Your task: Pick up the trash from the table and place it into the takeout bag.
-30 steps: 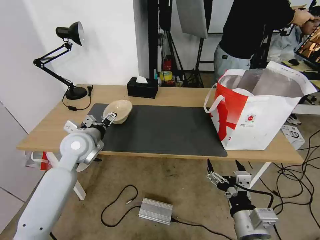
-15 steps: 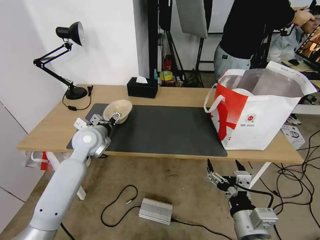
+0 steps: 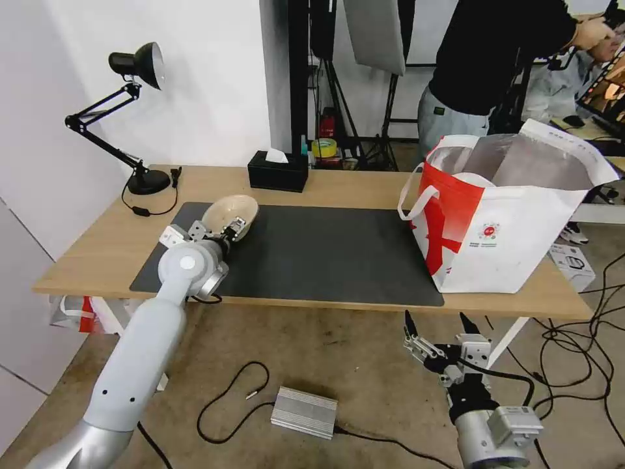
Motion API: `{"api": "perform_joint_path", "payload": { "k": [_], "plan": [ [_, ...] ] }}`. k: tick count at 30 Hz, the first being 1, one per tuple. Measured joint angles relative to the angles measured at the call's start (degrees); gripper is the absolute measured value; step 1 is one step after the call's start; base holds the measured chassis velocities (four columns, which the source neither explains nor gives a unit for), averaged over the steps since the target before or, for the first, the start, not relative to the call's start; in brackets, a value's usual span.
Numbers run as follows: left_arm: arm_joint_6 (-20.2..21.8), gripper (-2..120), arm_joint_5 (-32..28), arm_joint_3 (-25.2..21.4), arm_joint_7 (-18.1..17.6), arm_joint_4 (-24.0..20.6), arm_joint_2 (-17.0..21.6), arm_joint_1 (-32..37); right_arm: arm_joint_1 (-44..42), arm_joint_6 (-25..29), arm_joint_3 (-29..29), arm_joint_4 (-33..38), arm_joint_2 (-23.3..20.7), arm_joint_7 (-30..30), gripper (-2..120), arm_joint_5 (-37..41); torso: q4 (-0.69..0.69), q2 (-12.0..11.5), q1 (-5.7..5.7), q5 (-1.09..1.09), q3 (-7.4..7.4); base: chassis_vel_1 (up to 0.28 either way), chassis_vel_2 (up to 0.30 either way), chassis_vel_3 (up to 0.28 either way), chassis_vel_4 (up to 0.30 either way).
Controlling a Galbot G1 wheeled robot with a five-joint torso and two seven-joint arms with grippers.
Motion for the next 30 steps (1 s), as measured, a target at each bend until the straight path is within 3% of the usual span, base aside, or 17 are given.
{"api": "perform_joint_path", "payload": {
  "k": [9, 30],
  "plan": [
    [-0.17, 100, -0.25, -0.41, 0.02, 0.29, 0.27, -0.99, 0.0, 0.0, 0.0, 0.0, 0.0, 0.0, 100, 0.0, 0.0, 0.0, 0.0, 0.0, 0.0, 0.0, 0.0, 0.0, 0.0],
    [-1.32, 100, 1.84, -0.96, 1.6, 7.0, -0.47, -4.93, 0.0, 0.0, 0.0, 0.0, 0.0, 0.0, 100, 0.0, 0.0, 0.01, 0.0, 0.0, 0.0, 0.0, 0.0, 0.0, 0.0]
  ]
}}
